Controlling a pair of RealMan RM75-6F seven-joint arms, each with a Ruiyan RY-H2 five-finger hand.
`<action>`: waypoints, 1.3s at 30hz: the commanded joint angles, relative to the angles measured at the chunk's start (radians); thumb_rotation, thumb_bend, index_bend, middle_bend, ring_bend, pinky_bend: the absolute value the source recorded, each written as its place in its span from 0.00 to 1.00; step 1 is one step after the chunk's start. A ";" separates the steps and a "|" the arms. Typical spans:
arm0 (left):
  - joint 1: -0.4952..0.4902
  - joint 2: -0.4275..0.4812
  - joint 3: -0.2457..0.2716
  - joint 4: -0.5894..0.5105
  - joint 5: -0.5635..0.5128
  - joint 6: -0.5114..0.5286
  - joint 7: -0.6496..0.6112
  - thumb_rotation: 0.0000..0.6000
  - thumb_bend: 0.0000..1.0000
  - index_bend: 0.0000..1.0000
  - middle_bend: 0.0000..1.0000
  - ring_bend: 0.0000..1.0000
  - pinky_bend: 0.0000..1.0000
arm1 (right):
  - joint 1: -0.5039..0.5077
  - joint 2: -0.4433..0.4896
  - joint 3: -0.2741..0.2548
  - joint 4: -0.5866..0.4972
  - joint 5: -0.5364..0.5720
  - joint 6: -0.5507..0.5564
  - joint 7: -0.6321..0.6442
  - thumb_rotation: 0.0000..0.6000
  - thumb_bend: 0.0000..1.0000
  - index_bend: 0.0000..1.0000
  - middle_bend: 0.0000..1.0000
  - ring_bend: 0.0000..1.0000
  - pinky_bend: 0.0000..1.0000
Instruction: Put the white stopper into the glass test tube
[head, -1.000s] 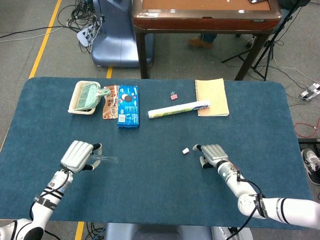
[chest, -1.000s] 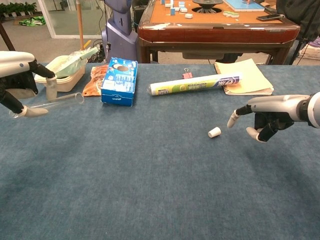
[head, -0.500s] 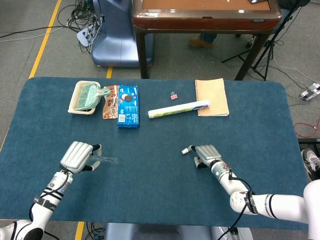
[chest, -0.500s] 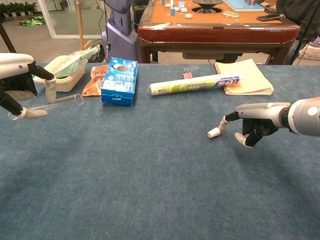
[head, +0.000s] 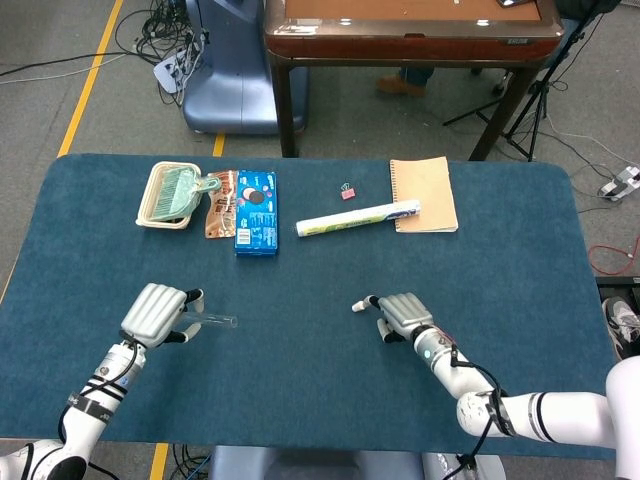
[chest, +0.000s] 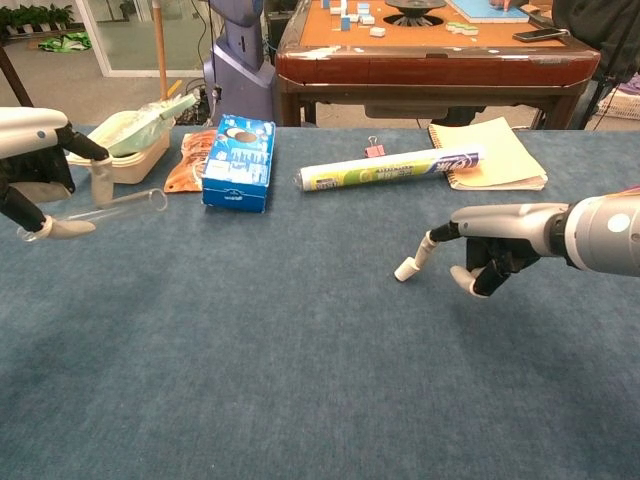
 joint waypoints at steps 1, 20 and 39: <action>0.001 0.001 0.000 0.000 0.001 0.001 -0.002 1.00 0.26 0.63 1.00 1.00 1.00 | 0.004 0.001 -0.003 -0.006 0.000 0.005 -0.002 0.99 0.77 0.21 1.00 1.00 1.00; 0.012 0.011 0.002 -0.021 0.034 0.013 -0.015 1.00 0.26 0.63 1.00 1.00 1.00 | -0.064 -0.093 0.060 0.047 -0.179 0.255 0.009 1.00 0.26 0.41 1.00 1.00 1.00; 0.013 0.009 0.000 -0.016 0.022 0.003 -0.013 1.00 0.26 0.63 1.00 1.00 1.00 | -0.012 -0.212 0.089 0.174 -0.073 0.182 -0.124 1.00 0.20 0.44 1.00 1.00 1.00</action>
